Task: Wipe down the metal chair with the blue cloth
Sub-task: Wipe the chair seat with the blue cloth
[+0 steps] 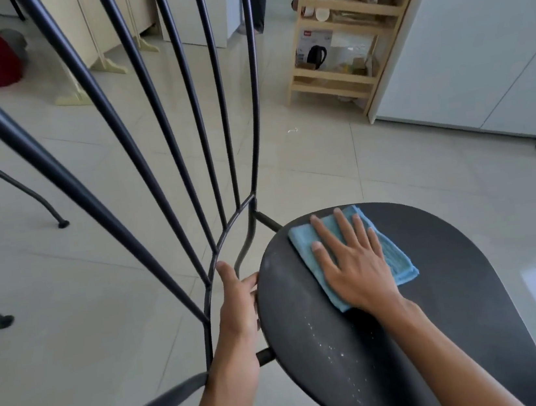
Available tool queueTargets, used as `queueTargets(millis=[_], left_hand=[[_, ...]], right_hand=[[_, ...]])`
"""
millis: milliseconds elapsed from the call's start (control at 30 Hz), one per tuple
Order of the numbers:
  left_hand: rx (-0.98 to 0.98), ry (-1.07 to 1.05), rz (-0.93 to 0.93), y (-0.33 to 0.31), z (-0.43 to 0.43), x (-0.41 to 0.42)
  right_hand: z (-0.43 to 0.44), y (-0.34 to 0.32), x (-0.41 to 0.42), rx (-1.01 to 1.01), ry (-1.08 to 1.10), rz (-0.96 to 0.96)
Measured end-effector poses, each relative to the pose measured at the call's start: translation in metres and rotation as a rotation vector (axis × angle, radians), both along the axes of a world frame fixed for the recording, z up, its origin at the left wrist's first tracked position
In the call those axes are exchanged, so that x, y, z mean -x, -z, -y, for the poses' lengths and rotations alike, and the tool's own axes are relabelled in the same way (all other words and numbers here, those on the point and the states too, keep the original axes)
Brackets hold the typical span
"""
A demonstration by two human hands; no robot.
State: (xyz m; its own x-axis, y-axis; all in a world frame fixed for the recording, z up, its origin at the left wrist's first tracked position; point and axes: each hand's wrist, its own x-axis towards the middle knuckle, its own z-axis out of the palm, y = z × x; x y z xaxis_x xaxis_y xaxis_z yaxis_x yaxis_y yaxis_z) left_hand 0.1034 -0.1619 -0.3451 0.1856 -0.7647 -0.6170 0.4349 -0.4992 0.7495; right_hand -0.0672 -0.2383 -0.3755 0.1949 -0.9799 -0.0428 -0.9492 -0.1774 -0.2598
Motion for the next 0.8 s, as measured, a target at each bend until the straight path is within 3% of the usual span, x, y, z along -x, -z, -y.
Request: queueTargets(millis=[100,200,300,533,700,800], left_hand=[[-0.018,-0.031,-0.073,0.003,0.001,-0.001],[-0.028,-0.062,-0.145,0.004,0.000,-0.002],[-0.031,-0.007,-0.089,0.005,-0.001,0.000],[-0.036,0.039,-0.024,0.001,-0.005,-0.001],[-0.032,0.024,-0.047,0.001,-0.001,-0.007],[-0.040,0.013,-0.091,-0.001,-0.002,-0.008]], right_hand=[[0.016,0.001,-0.031,-0.020,0.091,0.028],[-0.001,0.000,-0.047,0.004,-0.089,0.020],[-0.025,-0.001,-0.028,0.021,-0.236,-0.004],[0.003,-0.002,-0.040,-0.038,0.016,-0.013],[-0.040,-0.005,-0.035,0.020,-0.298,0.002],[-0.025,-0.004,-0.027,0.007,-0.269,0.002]])
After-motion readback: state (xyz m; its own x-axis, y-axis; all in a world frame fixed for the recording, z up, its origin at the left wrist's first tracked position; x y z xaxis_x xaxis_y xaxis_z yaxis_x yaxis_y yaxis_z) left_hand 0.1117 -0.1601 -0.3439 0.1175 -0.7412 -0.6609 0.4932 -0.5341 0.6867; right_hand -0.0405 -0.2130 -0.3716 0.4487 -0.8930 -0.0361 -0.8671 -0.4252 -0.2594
